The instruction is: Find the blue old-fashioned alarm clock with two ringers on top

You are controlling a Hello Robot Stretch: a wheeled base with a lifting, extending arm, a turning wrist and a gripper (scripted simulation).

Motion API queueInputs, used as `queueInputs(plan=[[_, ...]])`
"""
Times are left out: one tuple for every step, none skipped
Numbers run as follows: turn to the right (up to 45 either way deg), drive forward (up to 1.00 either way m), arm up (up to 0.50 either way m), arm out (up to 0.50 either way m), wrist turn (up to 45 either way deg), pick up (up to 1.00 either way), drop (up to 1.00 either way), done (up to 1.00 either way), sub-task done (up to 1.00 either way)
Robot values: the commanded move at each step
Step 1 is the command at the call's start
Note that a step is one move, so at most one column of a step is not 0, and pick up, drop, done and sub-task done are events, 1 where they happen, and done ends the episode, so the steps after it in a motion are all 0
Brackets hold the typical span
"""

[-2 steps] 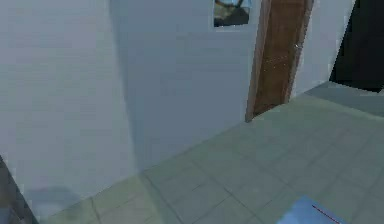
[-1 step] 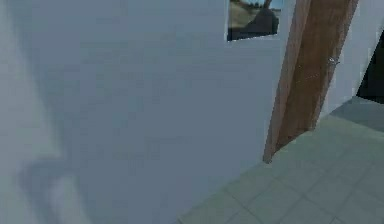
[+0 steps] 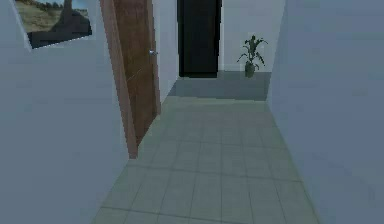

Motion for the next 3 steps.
queueInputs(plan=[[3.0,0.00,0.00,0.00,0.0,0.00,0.00,0.00,0.00],[0.0,0.70,0.00,0.00,0.0,0.00,0.00,0.00,0.00],[12.0,0.00,0.00,0.00,0.0,0.00,0.00,0.00,0.00]])
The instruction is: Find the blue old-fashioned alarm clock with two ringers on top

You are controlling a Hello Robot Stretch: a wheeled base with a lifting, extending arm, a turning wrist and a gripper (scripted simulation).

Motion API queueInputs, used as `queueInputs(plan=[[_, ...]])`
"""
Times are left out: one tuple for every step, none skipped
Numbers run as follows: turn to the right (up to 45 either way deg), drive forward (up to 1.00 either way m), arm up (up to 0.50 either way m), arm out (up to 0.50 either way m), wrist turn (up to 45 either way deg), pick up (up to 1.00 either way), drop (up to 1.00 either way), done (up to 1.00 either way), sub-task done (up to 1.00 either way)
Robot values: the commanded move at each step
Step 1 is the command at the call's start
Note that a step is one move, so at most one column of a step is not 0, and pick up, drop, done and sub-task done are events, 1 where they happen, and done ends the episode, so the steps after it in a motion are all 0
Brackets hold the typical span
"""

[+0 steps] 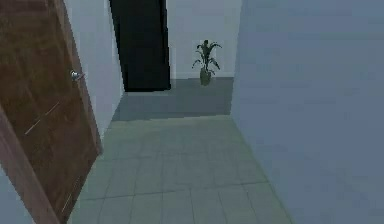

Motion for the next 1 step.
queueInputs(plan=[[0.0,1.00,0.00,0.00,0.0,0.00,0.00,0.00,0.00]])
